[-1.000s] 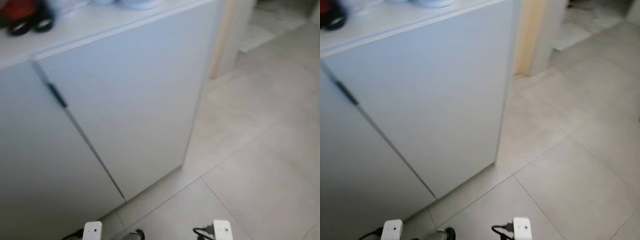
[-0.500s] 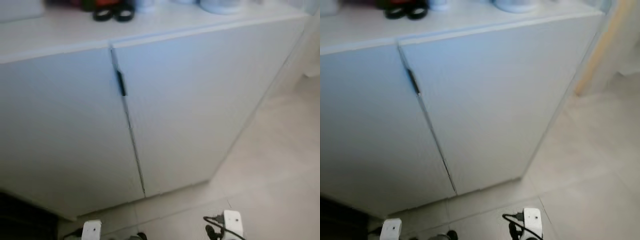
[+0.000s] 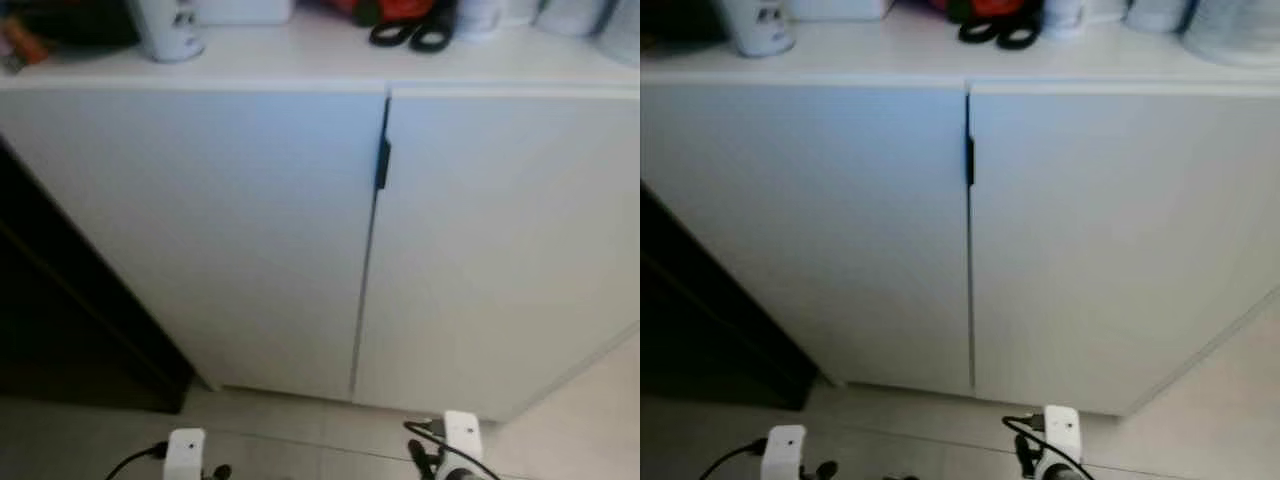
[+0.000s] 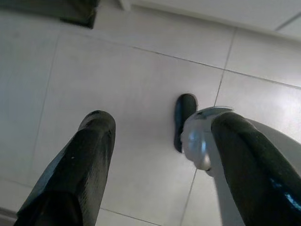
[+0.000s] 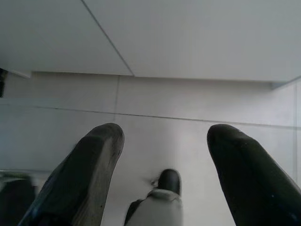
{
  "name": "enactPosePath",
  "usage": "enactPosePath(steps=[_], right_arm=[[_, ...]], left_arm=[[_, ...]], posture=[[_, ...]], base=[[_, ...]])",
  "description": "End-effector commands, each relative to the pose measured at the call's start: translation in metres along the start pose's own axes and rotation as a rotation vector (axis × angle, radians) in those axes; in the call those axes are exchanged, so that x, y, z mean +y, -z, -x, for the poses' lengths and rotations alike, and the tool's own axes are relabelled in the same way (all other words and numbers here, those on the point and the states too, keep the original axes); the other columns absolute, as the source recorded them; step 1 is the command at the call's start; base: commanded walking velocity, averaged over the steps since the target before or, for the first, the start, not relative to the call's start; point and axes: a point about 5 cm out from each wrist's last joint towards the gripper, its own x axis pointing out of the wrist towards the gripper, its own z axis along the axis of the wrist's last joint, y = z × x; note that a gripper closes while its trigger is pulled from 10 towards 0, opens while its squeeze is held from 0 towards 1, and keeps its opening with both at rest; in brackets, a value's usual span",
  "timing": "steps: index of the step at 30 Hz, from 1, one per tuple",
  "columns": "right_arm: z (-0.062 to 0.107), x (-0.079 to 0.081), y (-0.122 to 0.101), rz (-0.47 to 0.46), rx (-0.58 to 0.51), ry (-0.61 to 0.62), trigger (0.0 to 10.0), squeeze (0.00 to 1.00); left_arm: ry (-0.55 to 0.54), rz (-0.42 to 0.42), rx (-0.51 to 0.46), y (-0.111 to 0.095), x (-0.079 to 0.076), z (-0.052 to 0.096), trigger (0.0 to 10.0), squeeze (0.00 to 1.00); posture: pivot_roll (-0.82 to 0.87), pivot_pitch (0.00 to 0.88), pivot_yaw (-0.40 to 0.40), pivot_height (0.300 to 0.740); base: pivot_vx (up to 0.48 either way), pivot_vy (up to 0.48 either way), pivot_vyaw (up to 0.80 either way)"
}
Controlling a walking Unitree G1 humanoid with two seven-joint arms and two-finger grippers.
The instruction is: Restocking fridge
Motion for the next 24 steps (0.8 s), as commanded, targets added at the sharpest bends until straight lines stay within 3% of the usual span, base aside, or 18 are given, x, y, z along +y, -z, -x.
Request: enactPosePath(steps=[1,3,13,24], right_arm=[[-0.003,0.007,-0.008,-0.001,-0.013,-0.018,10.0,0.00],[-0.004,0.008,-0.011,0.001,-0.019,-0.019,10.0,0.00],[-0.003,0.008,-0.009,-0.058,-0.031,-0.013,10.0,0.00],[0.001,0.007,0.010,-0.085,0.010,-0.002,10.0,0.00]], left_arm=[[-0.028,0.008,0.012,-0.001,0.007,0.000,10.0,0.00],[-0.030,0.008,0.009,-0.003,0.008,-0.001,10.0,0.00],[-0.060,0.014,0.036,0.006,0.015,0.002,10.0,0.00],[-0.059,-0.008,0.067,0.019,0.018,0.007,10.0,0.00]], posture=[[0.03,0.041,0.013,0.740],[0.03,0.040,0.012,0.740],[0.03,0.085,0.032,0.740],[0.03,0.134,0.063,0.740]], base=[[0.000,0.000,0.80],[0.000,0.000,0.80],[0.000,0.000,0.00],[0.000,0.393,0.00]])
